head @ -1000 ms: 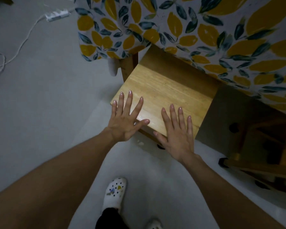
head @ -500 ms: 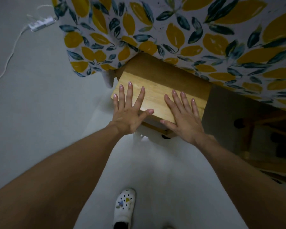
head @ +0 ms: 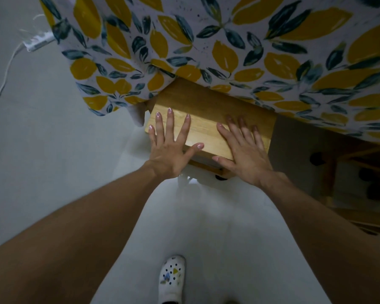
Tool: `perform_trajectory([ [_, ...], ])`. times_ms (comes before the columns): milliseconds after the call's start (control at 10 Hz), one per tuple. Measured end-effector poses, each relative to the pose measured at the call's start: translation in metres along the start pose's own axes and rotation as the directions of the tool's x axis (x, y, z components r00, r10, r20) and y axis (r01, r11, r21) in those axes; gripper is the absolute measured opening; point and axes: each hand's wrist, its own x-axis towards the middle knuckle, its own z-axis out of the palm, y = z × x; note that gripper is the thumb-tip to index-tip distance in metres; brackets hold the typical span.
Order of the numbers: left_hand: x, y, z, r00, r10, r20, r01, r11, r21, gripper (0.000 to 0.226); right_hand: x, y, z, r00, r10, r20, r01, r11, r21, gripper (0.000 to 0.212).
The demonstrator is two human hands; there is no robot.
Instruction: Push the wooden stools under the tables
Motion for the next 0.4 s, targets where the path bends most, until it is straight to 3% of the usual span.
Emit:
perform_trajectory([
  [200, -0.002, 0.004, -0.029, 0.984, -0.004, 0.179, -0.011, 0.997, 0.078, 0.073, -0.001, -0.012, -0.024, 0.983, 0.084, 0.164, -0.078, 0.996, -0.046, 0.080],
  [300, -0.012, 0.008, -0.060, 0.965, 0.015, 0.260, -0.047, 0.992, 0.120, 0.064, -0.015, -0.029, -0.051, 0.956, 0.210, 0.203, -0.232, 0.968, 0.094, 0.076],
  [400, -0.032, 0.031, -0.100, 0.975, 0.035, 0.218, -0.061, 0.992, 0.112, 0.063, -0.041, -0.047, -0.092, 0.932, 0.313, 0.182, -0.348, 0.912, 0.216, 0.070],
])
